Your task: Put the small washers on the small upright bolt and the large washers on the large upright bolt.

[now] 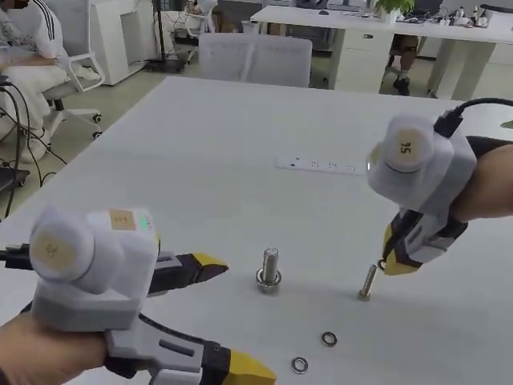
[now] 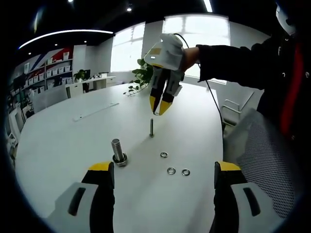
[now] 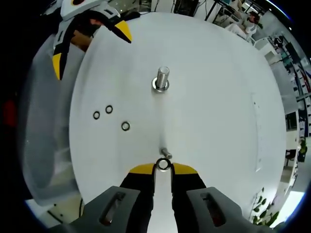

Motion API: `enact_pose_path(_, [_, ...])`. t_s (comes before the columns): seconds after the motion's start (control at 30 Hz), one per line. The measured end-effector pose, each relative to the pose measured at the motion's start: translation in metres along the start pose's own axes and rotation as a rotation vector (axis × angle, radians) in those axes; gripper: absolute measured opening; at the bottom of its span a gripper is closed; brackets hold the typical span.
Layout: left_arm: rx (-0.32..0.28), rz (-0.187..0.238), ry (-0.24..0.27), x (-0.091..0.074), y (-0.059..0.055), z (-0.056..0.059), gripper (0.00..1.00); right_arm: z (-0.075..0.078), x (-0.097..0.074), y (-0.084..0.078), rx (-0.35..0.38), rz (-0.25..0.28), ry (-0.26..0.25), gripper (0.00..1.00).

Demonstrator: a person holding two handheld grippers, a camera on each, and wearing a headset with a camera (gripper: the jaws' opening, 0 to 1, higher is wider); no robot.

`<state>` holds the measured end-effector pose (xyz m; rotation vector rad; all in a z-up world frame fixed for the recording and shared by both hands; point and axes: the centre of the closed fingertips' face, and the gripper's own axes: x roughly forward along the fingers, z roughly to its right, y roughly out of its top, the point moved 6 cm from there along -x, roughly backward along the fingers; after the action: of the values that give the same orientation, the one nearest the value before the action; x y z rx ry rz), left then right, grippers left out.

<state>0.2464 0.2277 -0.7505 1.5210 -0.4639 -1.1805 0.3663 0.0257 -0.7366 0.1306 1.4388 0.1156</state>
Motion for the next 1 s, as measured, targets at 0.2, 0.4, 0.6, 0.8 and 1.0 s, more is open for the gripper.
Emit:
enact_pose_path(0.2, [-0.004, -0.003, 0.002, 0.001, -0.002, 0.000, 0.84, 0.002, 0.003, 0.002, -0.008, -0.001, 0.002, 0.13])
enact_pose_path(0.4, [-0.011, -0.007, 0.000, 0.004, -0.004, 0.001, 0.84, 0.004, 0.007, 0.003, -0.011, 0.000, 0.010, 0.13])
enact_pose_path(0.6, [-0.018, -0.012, 0.001, 0.004, -0.007, -0.001, 0.84, 0.004, 0.013, 0.004, -0.015, -0.005, 0.024, 0.13])
enact_pose_path(0.8, [-0.022, -0.013, 0.003, 0.004, -0.007, -0.001, 0.84, 0.005, 0.015, 0.002, -0.014, -0.009, 0.030, 0.13])
enact_pose_path(1.0, [-0.025, -0.016, 0.006, 0.004, -0.007, -0.001, 0.84, 0.006, 0.017, 0.001, -0.015, -0.011, 0.035, 0.13])
